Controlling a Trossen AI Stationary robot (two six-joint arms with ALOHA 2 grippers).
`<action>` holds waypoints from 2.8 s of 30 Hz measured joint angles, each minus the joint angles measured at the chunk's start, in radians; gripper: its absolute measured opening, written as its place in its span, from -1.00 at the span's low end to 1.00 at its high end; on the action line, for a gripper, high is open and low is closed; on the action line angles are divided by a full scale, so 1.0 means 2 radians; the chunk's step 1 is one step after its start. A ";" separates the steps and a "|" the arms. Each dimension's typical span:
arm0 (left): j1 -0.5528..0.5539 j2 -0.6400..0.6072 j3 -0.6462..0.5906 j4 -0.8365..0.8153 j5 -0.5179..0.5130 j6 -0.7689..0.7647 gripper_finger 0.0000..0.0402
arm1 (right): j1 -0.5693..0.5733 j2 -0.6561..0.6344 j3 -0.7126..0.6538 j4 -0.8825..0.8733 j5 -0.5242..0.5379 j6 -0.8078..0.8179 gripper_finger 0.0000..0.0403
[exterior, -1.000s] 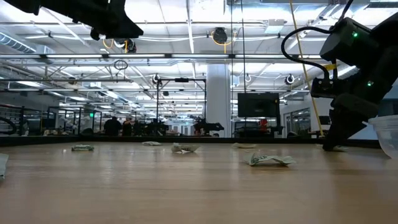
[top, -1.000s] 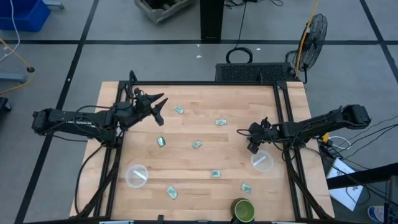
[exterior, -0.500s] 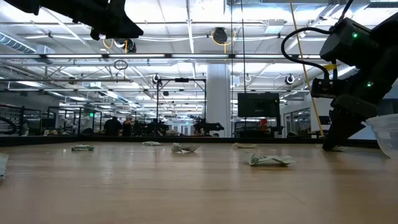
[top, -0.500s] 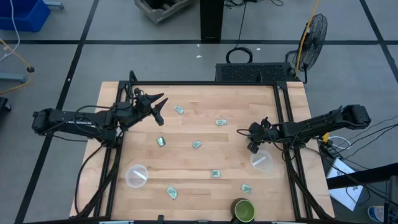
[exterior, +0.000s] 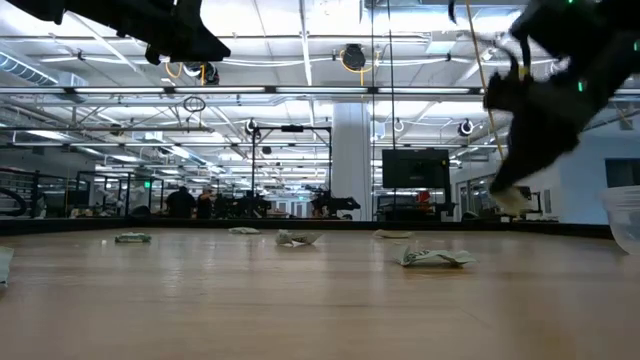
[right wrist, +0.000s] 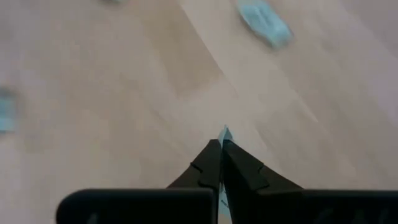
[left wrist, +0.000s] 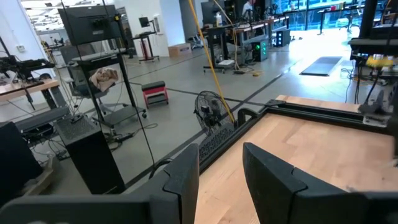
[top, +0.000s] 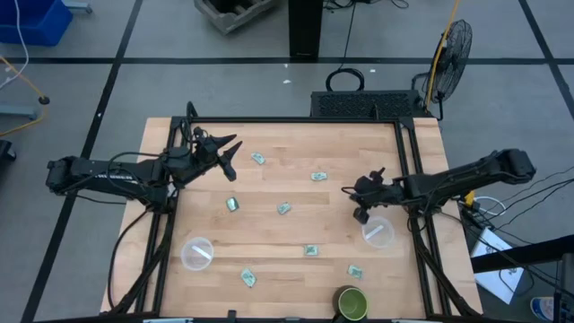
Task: Pick and place Stevia / Truvia into bins
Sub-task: Put the Stevia packet into the right transparent plastic container, then put the Stevia packet into the left transparent plastic container
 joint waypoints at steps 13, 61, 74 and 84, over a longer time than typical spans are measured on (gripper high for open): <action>0.000 0.000 0.000 0.000 0.000 0.000 -0.35 | 0.188 -0.008 0.110 -0.083 -0.131 0.238 -1.00; 0.000 0.000 0.000 0.009 0.000 -0.003 -0.35 | 0.266 -0.068 0.007 0.011 -0.051 0.348 -0.73; 0.017 0.045 0.004 -0.009 0.056 -0.077 -0.35 | 0.265 -0.145 0.007 0.167 0.128 -0.070 -0.83; 0.127 0.199 0.114 -0.203 0.094 -0.219 -0.35 | 0.214 -0.254 0.018 0.167 0.237 -0.121 -0.89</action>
